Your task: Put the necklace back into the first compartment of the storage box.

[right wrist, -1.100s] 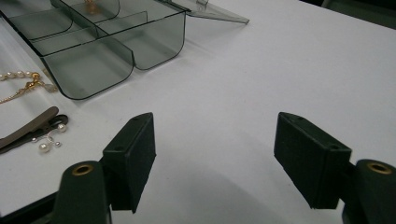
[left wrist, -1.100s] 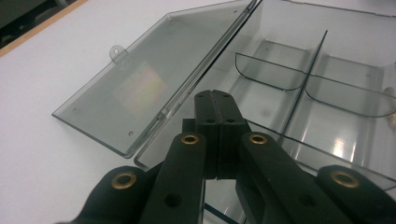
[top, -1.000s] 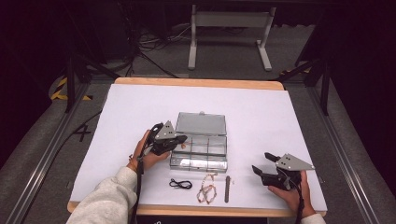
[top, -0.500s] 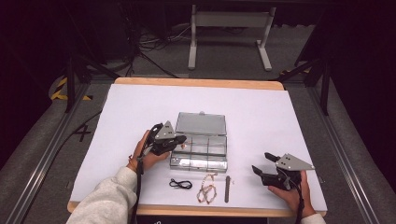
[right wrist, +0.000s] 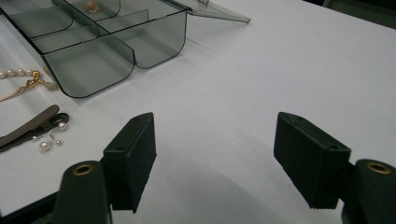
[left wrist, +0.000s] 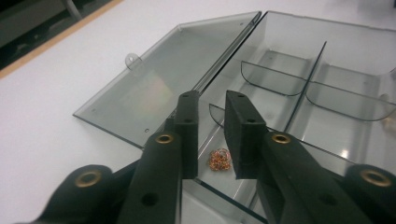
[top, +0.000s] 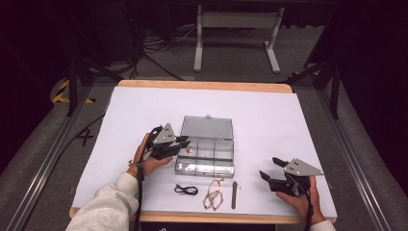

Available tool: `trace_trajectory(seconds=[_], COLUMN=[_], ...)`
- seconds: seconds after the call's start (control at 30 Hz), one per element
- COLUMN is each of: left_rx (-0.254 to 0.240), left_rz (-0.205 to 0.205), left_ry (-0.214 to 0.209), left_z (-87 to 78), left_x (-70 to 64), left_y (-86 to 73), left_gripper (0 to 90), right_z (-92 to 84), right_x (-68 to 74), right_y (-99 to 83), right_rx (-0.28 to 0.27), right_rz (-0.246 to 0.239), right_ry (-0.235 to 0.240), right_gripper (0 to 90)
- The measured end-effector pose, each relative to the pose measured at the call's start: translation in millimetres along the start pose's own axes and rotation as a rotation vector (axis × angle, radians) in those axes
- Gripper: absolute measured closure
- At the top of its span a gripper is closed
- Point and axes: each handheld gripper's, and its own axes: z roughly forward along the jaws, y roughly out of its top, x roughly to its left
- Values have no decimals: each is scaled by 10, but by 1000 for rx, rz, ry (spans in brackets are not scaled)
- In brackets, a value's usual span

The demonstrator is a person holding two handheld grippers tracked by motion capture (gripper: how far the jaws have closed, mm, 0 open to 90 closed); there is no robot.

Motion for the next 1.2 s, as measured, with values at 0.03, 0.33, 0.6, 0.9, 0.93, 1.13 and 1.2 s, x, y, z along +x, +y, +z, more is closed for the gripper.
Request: trace_trajectory(seconds=[0.03,0.33,0.6,0.9,0.93,1.13,1.2], left_rx=[-5,-46,-56,-46,-45,-34,-30], left_rz=[3,15,13,-15,-20,-65,-72], left_ry=[6,31,74,70,66,49,51], left_z=[-37,-336,-545,-771,-793,-919,-935], left_x=[0,-15,-79,-232,-246,-315,-326], left_y=[-4,-82,-209,-540,-586,-819,-868], left_gripper=[733,619,459,325,315,260,248], right_z=[0,-11,-17,52,71,214,243], right_x=[1,11,74,342,381,566,582], right_y=[0,0,23,150,167,231,239], right_rx=[0,16,24,52,56,92,96], right_rz=[-1,-8,-15,-30,-34,-80,-80], right_ry=[1,19,91,203,215,262,270], right_gripper=[311,409,536,644,654,699,710])
